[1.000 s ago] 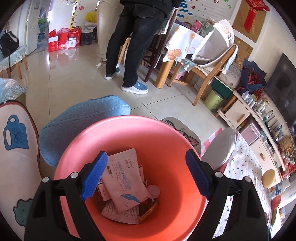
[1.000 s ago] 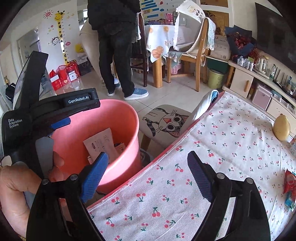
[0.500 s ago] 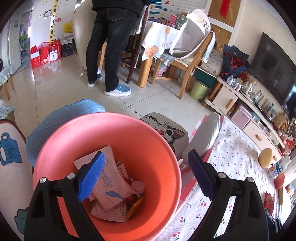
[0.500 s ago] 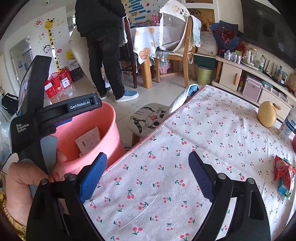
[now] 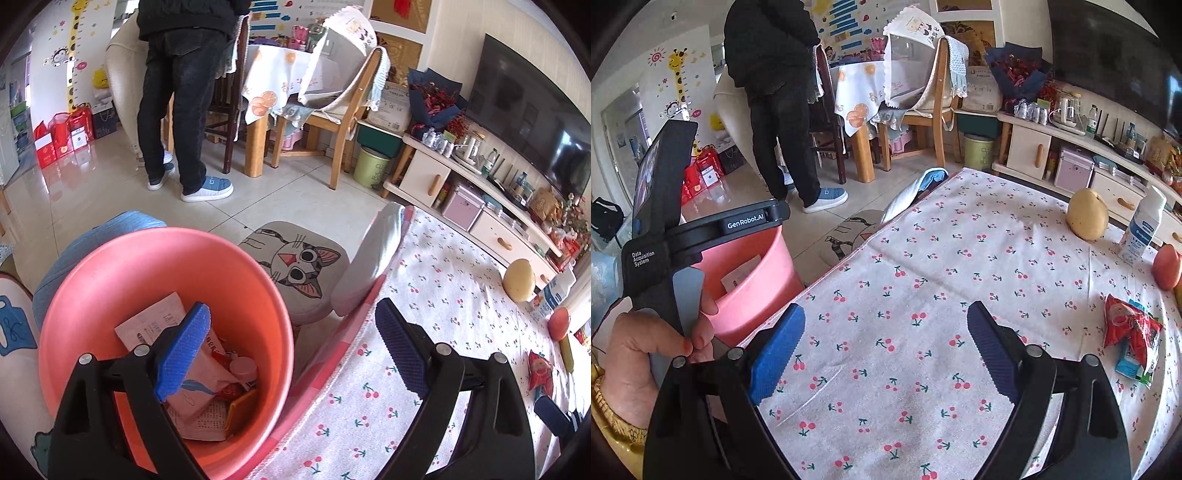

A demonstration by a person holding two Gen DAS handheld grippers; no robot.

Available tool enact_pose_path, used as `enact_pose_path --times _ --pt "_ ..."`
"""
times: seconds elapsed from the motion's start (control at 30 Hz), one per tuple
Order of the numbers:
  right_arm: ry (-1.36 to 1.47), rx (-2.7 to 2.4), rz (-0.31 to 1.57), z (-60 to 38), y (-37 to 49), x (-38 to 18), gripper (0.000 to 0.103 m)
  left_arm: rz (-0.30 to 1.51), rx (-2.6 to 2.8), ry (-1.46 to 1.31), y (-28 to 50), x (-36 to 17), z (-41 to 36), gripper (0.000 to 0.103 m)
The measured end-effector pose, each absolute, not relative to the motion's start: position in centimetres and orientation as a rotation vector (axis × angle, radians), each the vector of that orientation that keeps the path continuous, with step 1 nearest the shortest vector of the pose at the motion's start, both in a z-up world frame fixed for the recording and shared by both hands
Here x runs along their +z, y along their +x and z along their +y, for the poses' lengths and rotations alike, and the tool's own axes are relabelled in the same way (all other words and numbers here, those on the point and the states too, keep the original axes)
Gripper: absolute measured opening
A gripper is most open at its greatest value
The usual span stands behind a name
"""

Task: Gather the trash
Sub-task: 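Move both grippers back from the bucket to the table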

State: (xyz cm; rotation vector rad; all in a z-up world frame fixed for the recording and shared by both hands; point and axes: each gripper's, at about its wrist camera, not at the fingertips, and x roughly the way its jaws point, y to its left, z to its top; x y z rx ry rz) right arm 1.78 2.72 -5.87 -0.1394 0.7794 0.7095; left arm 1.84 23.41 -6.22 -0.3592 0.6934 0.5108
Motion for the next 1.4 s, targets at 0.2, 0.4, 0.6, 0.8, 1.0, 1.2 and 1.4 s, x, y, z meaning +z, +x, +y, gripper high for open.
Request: enact_pose_path --times 0.2,0.4,0.6,0.8,1.0,1.2,1.4 --pt "-0.109 0.698 0.769 0.4 2.3 -5.8 0.089 0.684 0.473 -0.328 2.9 -6.2 21.4 0.092" --pt "-0.078 0.687 0.765 -1.6 2.8 -5.7 0.089 0.687 0.436 -0.311 3.8 -6.5 19.2 0.092" --pt "-0.058 0.672 0.762 -3.7 3.4 -5.8 0.089 0.695 0.381 -0.287 5.0 -6.9 16.7 0.091" --pt "-0.032 0.655 0.756 -6.3 3.7 -5.5 0.089 0.712 0.319 -0.280 6.1 -7.4 14.2 0.092" --pt "0.001 0.625 0.746 -9.4 4.1 -5.2 0.089 0.724 0.266 -0.245 7.2 -7.9 11.5 0.092" --pt "0.058 0.571 0.733 -13.4 4.8 -4.8 0.089 0.729 0.199 -0.188 8.1 -8.3 8.3 0.092" --pt "0.117 0.498 0.733 -18.0 5.7 -4.8 0.089 0.741 0.131 -0.127 8.8 -8.7 5.0 0.092"
